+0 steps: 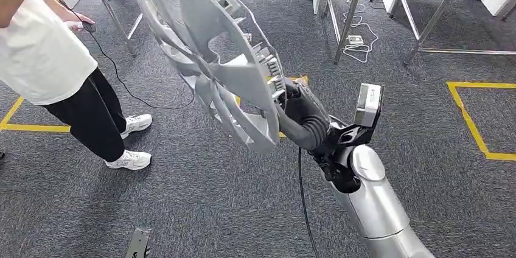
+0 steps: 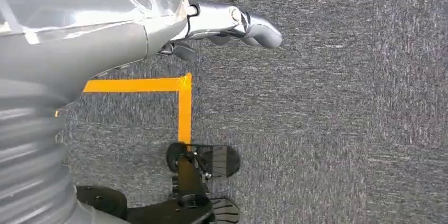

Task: Take the parts from the cabinet and place them on the table.

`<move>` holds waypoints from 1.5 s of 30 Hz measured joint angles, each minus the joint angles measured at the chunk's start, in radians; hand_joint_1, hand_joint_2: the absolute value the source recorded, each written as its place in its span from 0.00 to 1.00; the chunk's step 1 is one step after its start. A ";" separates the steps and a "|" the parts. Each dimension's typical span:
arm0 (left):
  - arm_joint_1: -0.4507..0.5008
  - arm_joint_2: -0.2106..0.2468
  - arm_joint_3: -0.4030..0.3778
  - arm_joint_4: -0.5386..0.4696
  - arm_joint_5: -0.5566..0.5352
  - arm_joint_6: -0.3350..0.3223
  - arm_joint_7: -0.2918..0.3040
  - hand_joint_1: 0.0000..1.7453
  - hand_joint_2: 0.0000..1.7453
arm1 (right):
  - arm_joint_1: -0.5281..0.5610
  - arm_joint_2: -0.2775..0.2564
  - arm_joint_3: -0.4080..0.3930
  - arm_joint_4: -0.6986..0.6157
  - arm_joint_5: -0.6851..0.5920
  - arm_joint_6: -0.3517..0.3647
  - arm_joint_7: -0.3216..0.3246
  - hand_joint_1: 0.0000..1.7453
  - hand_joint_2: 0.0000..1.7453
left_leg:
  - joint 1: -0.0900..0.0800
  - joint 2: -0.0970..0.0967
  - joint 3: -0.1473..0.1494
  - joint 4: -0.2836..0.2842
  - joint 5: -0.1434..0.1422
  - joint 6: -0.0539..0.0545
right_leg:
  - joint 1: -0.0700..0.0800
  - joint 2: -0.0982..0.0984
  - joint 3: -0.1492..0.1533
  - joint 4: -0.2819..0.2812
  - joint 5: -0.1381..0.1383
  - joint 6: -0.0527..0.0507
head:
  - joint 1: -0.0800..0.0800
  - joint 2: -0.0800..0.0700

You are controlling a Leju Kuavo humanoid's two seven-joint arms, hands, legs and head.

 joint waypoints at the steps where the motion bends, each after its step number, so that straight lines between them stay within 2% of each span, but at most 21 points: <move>1: 0.000 0.000 0.000 0.000 0.000 0.000 0.000 0.00 1.00 | 0.000 0.002 0.000 0.000 0.000 -0.006 0.000 1.00 1.00 | 0.000 0.000 0.000 0.000 0.000 0.000 | 0.000 0.000 0.000 0.000 0.000 0.000 | 0.000 0.000; 4: 0.000 0.005 0.000 0.000 0.001 0.003 0.000 0.00 1.00 | -0.002 0.009 -0.001 0.002 0.000 -0.016 0.000 1.00 1.00 | -0.004 0.000 -0.003 0.006 -0.011 0.017 | -0.010 0.001 0.003 -0.012 0.001 0.011 | -0.001 0.000; 6: 0.000 0.008 -0.001 0.000 0.001 0.003 0.000 0.00 1.00 | 0.000 0.012 -0.001 0.003 0.000 -0.016 0.000 1.00 1.00 | -0.003 0.002 0.017 -0.035 -0.020 0.034 | -0.007 -0.001 0.018 0.011 0.033 0.037 | 0.000 0.000; 11: -0.001 0.006 -0.003 0.001 0.001 0.000 0.000 0.00 1.00 | -0.008 0.013 -0.002 0.003 0.001 -0.017 -0.001 1.00 1.00 | 0.007 0.001 0.075 -0.052 -0.025 0.046 | -0.008 -0.003 -0.126 0.236 -0.066 0.013 | 0.006 0.000; 13: 0.003 0.004 -0.009 0.002 0.001 -0.002 0.000 0.00 1.00 | -0.004 0.012 -0.002 0.004 0.002 -0.017 -0.001 1.00 1.00 | 0.014 -0.003 0.089 -0.051 -0.038 0.035 | -0.018 -0.003 -0.163 0.265 -0.062 0.035 | 0.006 0.000; 17: 0.007 0.008 -0.015 0.004 0.001 -0.002 0.000 0.00 1.00 | -0.002 0.008 -0.002 0.009 0.004 -0.020 0.000 1.00 1.00 | 0.033 -0.010 0.117 -0.027 -0.096 -0.016 | -0.044 -0.020 -0.063 0.018 0.067 0.119 | 0.012 0.000; 19: 0.006 0.012 -0.017 0.005 0.001 -0.001 -0.001 0.00 1.00 | 0.000 0.012 0.000 0.010 0.005 -0.020 -0.001 1.00 1.00 | 0.037 -0.005 0.119 -0.022 -0.121 -0.027 | -0.033 -0.015 -0.054 0.019 0.025 0.041 | 0.018 0.000; 20: 0.007 0.012 -0.017 0.005 0.000 0.000 -0.001 0.00 1.00 | 0.000 0.013 -0.001 0.010 0.005 -0.020 0.000 1.00 1.00 | 0.041 -0.001 0.134 -0.021 -0.125 -0.029 | -0.034 -0.013 -0.050 0.020 0.018 0.025 | 0.018 0.000; 22: -0.002 0.012 -0.017 0.005 0.000 0.000 -0.001 0.00 1.00 | 0.002 0.015 0.000 0.010 0.006 -0.020 0.000 1.00 1.00 | 0.049 0.001 0.111 0.031 -0.089 -0.036 | -0.031 -0.006 -0.026 0.021 0.000 0.008 | 0.014 0.000; 24: -0.005 0.011 -0.018 0.005 0.000 0.000 -0.002 0.00 1.00 | 0.006 0.013 -0.005 0.011 0.006 -0.020 0.000 1.00 1.00 | 0.048 0.029 0.007 0.199 -0.031 -0.044 | -0.026 -0.007 0.006 0.010 -0.025 -0.002 | 0.011 0.000; 26: 0.002 0.013 -0.018 0.006 0.000 0.000 -0.002 0.00 1.00 | 0.016 0.013 -0.005 0.011 0.006 -0.020 0.000 1.00 1.00 | 0.046 0.038 -0.097 0.302 -0.109 -0.044 | -0.021 -0.006 0.051 -0.003 -0.054 -0.006 | 0.011 0.000; 29: 0.006 0.012 -0.018 0.008 0.000 0.000 -0.001 0.00 1.00 | 0.021 0.013 -0.005 0.013 0.007 -0.020 0.000 1.00 1.00 | 0.030 0.038 -0.169 0.257 -0.247 -0.024 | -0.010 0.001 0.134 -0.028 -0.101 -0.010 | 0.010 0.000; 31: 0.011 0.012 -0.018 0.010 0.000 0.000 -0.001 0.00 1.00 | 0.025 0.013 -0.004 0.014 0.007 -0.020 0.000 1.00 1.00 | 0.001 0.036 -0.178 0.127 -0.147 0.027 | 0.007 0.002 0.204 -0.060 -0.131 -0.013 | 0.009 0.000; 32: 0.017 0.023 -0.018 0.014 0.000 0.000 -0.001 0.00 1.00 | 0.033 0.012 -0.003 0.018 0.007 -0.020 0.000 1.00 1.00 | -0.029 0.022 -0.174 0.023 0.050 0.079 | -0.007 0.002 0.225 -0.088 -0.143 -0.016 | 0.012 0.000; 33: 0.028 0.028 -0.020 0.017 0.000 0.000 -0.001 0.00 1.00 | 0.030 0.010 -0.002 0.026 0.006 -0.020 -0.002 1.00 1.00 | -0.061 0.001 -0.166 -0.065 0.207 0.095 | 0.010 0.014 0.262 -0.097 -0.156 -0.004 | 0.029 0.000; 34: 0.035 0.029 -0.020 0.017 0.000 0.000 -0.001 0.00 1.00 | 0.034 0.012 0.000 0.027 0.008 -0.019 -0.001 1.00 1.00 | -0.074 -0.024 -0.142 -0.100 0.234 0.096 | 0.013 0.016 0.278 -0.119 -0.171 -0.005 | 0.021 0.000; 36: 0.026 0.029 -0.019 0.016 0.001 0.005 0.000 0.00 1.00 | 0.025 0.019 -0.002 0.020 0.009 -0.019 0.000 1.00 1.00 | -0.061 -0.013 -0.115 -0.086 0.177 0.075 | 0.019 0.023 0.336 -0.135 -0.156 -0.012 | 0.021 0.000; 37: 0.016 0.027 -0.018 0.015 0.000 0.003 -0.002 0.00 1.00 | 0.017 0.019 -0.001 0.019 0.010 -0.019 0.000 1.00 1.00 | -0.064 -0.013 -0.089 -0.085 0.163 0.077 | 0.019 0.022 0.338 -0.106 -0.138 0.006 | 0.017 0.000; 39: 0.011 0.019 -0.019 0.016 0.000 0.002 -0.002 0.00 1.00 | 0.018 0.018 -0.002 0.021 0.009 -0.019 -0.002 1.00 1.00 | -0.059 -0.018 -0.034 -0.093 0.122 0.084 | 0.022 -0.001 0.253 0.063 -0.115 0.006 | 0.017 0.000; 43: 0.023 0.011 -0.022 0.021 0.001 0.001 -0.001 0.00 1.00 | 0.033 0.006 0.000 0.035 0.009 -0.019 -0.002 1.00 1.00 | -0.060 -0.023 0.089 -0.125 0.038 0.090 | 0.032 -0.004 0.075 0.192 -0.299 -0.039 | 0.020 0.000; 45: 0.025 0.011 -0.022 0.024 0.001 0.001 -0.001 0.00 1.00 | 0.039 0.000 0.000 0.042 0.009 -0.019 -0.001 1.00 1.00 | -0.062 -0.034 0.153 -0.147 0.007 0.090 | 0.034 -0.002 0.009 0.124 -0.321 -0.029 | 0.021 0.000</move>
